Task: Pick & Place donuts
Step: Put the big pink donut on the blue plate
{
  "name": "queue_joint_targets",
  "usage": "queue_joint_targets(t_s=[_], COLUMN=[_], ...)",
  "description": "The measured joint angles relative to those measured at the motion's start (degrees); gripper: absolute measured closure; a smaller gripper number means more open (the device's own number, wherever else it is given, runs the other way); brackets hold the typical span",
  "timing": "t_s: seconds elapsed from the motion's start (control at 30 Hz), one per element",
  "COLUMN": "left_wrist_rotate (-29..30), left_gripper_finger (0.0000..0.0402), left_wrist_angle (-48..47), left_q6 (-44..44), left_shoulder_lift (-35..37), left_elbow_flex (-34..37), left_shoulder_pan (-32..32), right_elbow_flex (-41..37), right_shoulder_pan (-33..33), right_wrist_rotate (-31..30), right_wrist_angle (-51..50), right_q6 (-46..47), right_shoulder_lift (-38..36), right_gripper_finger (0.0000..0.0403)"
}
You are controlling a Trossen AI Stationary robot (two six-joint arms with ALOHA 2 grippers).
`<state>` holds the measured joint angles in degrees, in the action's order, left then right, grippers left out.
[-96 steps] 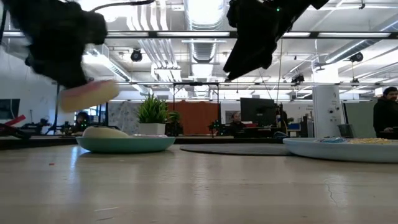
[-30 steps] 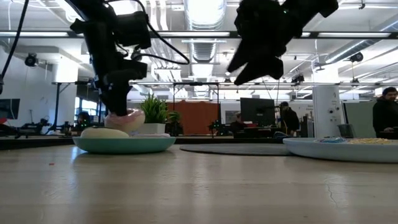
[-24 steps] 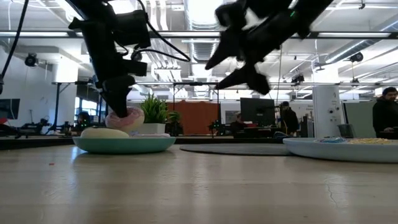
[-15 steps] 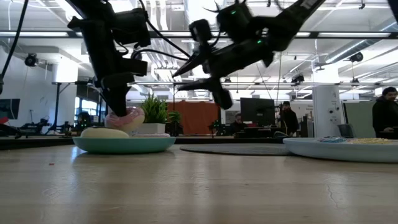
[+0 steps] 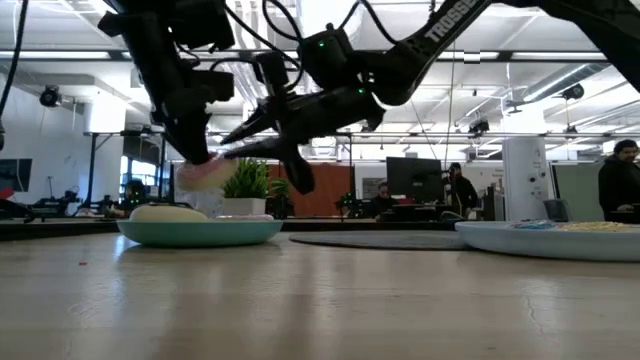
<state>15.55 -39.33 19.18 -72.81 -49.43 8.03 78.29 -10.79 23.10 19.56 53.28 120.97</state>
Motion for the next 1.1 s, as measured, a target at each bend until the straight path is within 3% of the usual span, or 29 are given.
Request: queue_joint_targets(t_s=[0.27,0.57,1.1], left_wrist_rotate=[-0.4,-0.5,-1.1], left_gripper_finger=[0.0293,0.0293,0.0293], left_wrist_angle=[1.0,5.3,4.7], left_q6=[0.1,3.0,2.3], left_shoulder_lift=[0.4,-1.2,-1.1], left_elbow_flex=[0.8,3.8,3.9], left_shoulder_pan=[0.1,0.0,-0.4], right_elbow_flex=[3.2,1.1,1.2], right_shoulder_pan=[-0.6,-1.0,-1.4], right_wrist_rotate=[1.0,1.0,0.7], right_wrist_angle=[0.5,0.3,0.4], right_q6=[-0.9,0.2,1.2], right_shoulder_lift=[1.0,1.0,4.8], right_gripper_finger=[0.0369,0.0369,0.0369])
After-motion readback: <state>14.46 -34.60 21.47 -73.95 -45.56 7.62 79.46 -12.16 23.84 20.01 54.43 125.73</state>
